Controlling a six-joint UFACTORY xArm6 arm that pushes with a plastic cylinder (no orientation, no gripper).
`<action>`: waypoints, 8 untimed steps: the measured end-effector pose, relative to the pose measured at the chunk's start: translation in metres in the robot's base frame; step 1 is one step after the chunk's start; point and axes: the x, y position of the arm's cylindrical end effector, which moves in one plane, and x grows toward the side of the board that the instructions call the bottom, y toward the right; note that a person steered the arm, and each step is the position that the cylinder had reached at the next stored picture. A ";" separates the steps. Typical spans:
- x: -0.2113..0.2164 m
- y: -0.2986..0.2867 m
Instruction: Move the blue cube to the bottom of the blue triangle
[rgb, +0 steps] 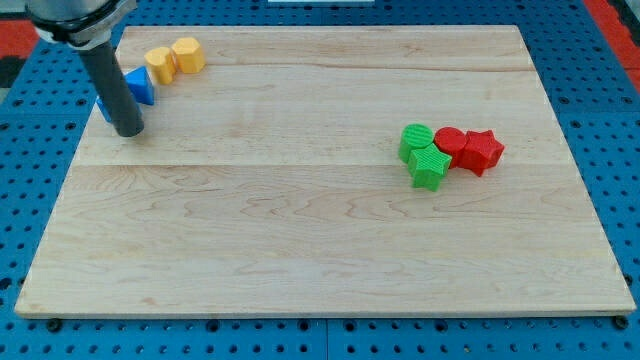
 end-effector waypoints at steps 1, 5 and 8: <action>-0.012 -0.032; -0.004 -0.007; -0.078 0.001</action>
